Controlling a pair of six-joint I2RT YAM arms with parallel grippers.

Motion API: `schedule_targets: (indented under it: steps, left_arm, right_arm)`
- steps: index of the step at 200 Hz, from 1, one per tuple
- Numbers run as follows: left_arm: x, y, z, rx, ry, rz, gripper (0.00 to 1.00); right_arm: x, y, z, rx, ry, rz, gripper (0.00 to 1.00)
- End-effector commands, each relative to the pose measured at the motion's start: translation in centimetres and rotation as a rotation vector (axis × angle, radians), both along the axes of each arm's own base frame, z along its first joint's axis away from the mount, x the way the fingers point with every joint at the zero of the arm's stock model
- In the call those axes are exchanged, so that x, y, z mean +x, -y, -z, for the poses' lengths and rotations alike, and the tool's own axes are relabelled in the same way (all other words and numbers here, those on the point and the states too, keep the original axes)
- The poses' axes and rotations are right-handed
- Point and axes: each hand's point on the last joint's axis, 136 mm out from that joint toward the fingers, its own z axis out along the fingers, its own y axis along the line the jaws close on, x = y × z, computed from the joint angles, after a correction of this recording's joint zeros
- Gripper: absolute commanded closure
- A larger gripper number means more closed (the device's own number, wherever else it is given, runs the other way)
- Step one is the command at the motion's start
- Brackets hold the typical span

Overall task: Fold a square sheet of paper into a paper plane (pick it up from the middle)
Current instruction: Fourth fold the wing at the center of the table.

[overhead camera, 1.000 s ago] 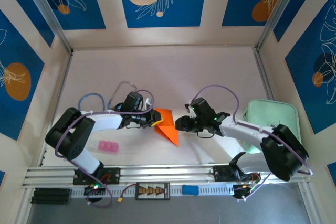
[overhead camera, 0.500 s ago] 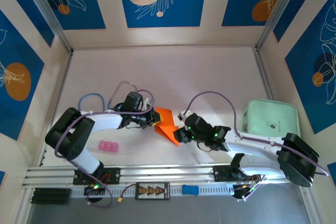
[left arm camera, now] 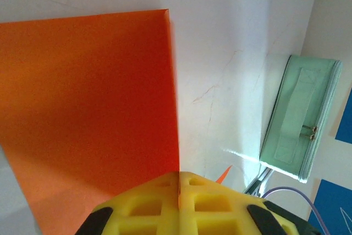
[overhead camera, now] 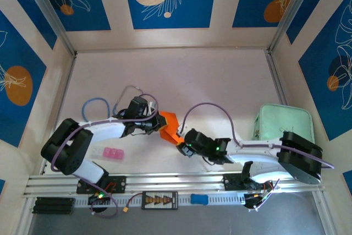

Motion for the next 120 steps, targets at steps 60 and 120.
schedule_targets:
  steps: [60, 120]
  left_arm:
    - [0.0, 0.8, -0.7, -0.007, 0.011, 0.024, 0.81]
    - [0.2, 0.7, -1.0, -0.008, 0.009, 0.008, 0.93]
  right_arm:
    - [1.0, -1.3, 0.1, -0.068, 0.155, 0.0, 0.53]
    - [1.4, -1.8, 0.5, -0.113, 0.21, 0.019, 0.54]
